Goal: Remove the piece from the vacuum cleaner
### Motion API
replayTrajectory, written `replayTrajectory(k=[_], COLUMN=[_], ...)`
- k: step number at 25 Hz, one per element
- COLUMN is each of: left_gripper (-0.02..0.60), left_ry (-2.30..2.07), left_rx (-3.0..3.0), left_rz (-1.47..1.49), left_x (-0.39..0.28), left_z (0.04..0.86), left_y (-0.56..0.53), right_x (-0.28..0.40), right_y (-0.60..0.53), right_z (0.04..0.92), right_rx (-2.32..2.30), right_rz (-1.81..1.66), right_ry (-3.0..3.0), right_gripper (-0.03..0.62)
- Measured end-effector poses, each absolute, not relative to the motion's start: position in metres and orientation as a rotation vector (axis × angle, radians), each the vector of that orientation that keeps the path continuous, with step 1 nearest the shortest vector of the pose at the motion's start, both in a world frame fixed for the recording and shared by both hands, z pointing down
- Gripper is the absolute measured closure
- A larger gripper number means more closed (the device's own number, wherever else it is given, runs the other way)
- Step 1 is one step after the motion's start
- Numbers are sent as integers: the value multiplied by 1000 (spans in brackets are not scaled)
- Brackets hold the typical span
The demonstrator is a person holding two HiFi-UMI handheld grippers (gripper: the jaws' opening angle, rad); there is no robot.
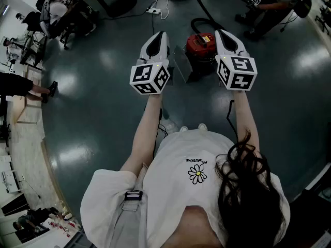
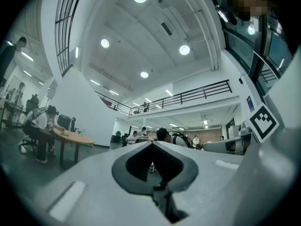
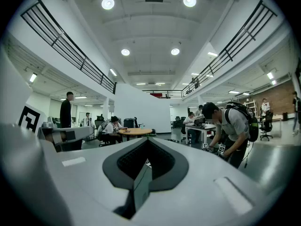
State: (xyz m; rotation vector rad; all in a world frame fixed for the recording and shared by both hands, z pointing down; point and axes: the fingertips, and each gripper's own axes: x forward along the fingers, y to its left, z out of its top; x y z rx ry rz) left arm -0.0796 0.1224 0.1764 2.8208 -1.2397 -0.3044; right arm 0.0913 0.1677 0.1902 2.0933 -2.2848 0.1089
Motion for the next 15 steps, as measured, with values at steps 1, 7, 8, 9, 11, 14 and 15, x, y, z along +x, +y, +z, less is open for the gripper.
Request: replayTrajectory(k=[1,7,8,9,11,14,15], left_gripper=[580,580,581,581,581,581,581], left_ry=[-1237,-1226,-1226,-1227,-1230,-1240,-1244], left_rx=[2822,2821,2821,2820,2816,2802,2797], left_rz=[-301,-284,-282,-279,-273,-256,-249], left_x=[-81,-82,-81,-80,-77,-69,-67], left_z=[176,174,174,174,179,191,195], left_y=[123,125,124,123,120,116,115], right_x=[89,79,79,80,83,91,93], right_y=[168,167,166,165,161,157,156], right_z=[190,189,190,191,196,208,211], right_rx=[2091,2068,2063,2059,2052,2038,2034], right_rz=[109,109,109,109,110,123,132], right_ry=[-2286,-2281,-2281,-2281,-2280,-2286,-2293], right_gripper=[570,571,571,571,571,571,569])
